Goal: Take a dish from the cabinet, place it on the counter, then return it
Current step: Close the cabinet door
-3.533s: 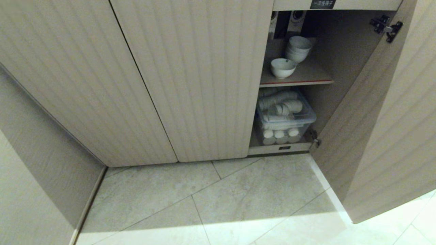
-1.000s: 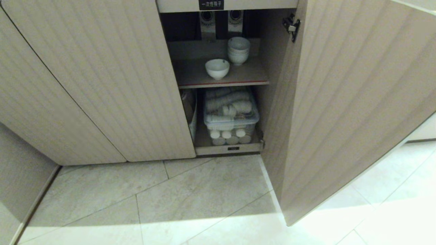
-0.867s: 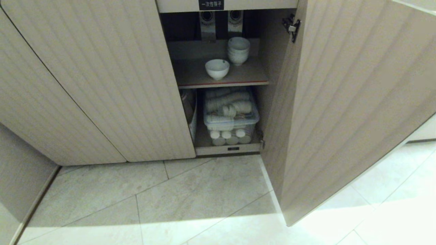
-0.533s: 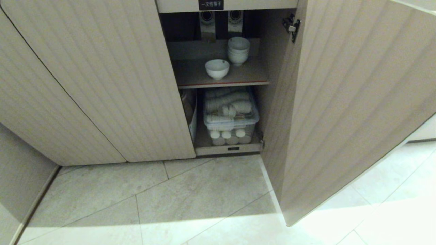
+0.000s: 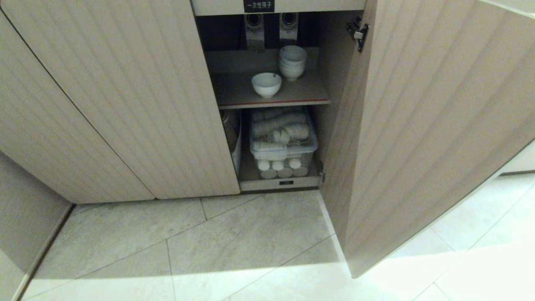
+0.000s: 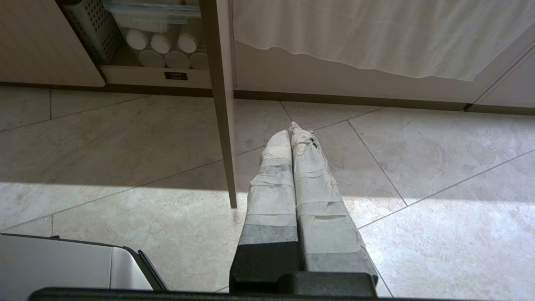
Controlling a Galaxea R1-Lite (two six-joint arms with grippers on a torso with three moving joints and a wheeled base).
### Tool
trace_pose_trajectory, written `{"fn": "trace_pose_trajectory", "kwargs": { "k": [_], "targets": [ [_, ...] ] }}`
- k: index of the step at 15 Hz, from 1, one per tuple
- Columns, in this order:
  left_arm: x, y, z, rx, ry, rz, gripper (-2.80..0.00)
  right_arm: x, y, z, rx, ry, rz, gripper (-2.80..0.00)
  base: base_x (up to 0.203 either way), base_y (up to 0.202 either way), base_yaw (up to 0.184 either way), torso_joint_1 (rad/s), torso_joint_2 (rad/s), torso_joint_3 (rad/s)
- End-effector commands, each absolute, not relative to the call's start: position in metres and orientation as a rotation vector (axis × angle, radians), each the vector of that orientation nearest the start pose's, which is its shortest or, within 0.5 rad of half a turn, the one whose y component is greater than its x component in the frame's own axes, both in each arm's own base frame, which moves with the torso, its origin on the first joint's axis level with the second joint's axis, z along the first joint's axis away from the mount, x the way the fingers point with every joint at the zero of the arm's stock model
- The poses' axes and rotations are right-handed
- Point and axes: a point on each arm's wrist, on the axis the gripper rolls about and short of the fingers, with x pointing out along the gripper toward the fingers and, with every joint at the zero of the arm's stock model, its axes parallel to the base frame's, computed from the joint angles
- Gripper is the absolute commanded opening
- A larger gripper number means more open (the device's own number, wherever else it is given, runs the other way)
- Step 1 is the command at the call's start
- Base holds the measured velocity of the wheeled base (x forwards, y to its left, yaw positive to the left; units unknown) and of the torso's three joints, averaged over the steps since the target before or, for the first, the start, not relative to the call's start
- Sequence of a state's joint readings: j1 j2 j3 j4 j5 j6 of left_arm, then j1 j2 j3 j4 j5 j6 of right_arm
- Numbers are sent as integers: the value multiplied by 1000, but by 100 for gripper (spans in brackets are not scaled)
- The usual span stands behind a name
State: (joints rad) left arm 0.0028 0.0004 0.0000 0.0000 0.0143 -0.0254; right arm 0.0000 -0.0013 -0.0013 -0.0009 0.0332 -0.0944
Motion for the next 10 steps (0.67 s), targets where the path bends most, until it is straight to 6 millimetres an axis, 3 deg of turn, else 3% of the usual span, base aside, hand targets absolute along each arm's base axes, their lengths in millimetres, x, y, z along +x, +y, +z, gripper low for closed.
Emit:
{"fn": "trace_pose_trajectory", "kwargs": {
  "k": [1, 10],
  "targets": [
    [-23, 0, 75, -26, 0, 18, -280, -23, 1, 76, -95, -5, 34, -280, 0, 0, 0, 0, 0, 0],
    [-23, 0, 75, -26, 0, 18, -280, -23, 1, 76, -46, -5, 28, -280, 0, 0, 0, 0, 0, 0]
  ]
}}
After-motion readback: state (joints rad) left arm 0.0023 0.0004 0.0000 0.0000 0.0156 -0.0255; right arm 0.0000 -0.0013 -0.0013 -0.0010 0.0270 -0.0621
